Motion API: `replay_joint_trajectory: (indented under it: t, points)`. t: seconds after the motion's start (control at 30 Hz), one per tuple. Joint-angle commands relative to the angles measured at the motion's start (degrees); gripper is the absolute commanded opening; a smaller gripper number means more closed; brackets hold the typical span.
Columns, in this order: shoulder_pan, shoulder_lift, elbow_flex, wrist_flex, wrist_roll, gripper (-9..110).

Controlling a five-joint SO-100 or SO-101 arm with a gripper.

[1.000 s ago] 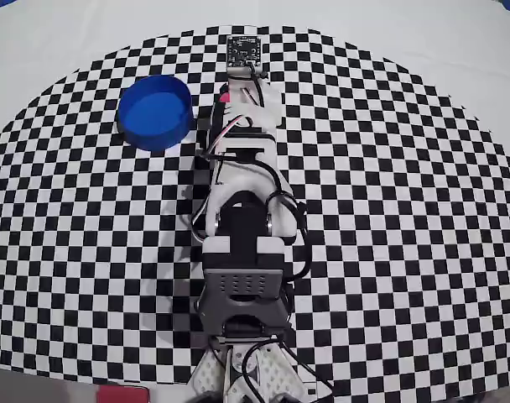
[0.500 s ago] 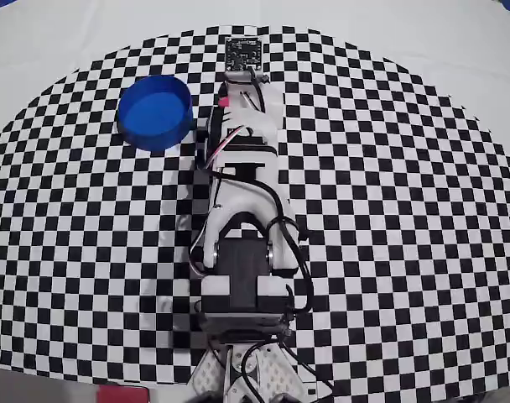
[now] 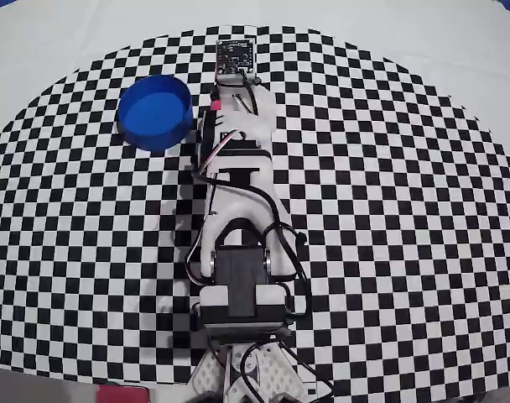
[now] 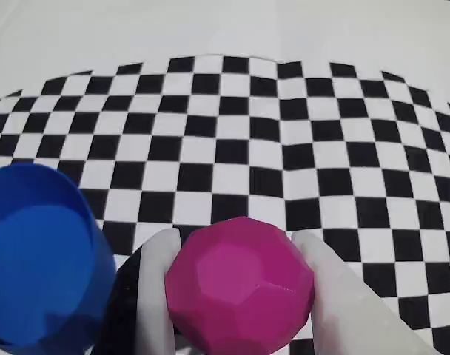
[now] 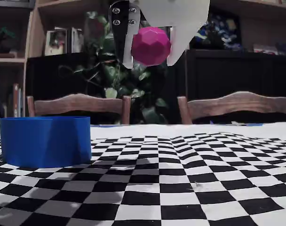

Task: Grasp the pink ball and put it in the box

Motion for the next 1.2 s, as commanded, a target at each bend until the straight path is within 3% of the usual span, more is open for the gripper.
replay_joint_trajectory:
  t: [0.0, 1.17]
  points:
    - [-0.97, 3.96, -0.26, -0.09, 0.0, 0]
    - [-14.5, 3.34, -0.18, -0.09, 0.09, 0]
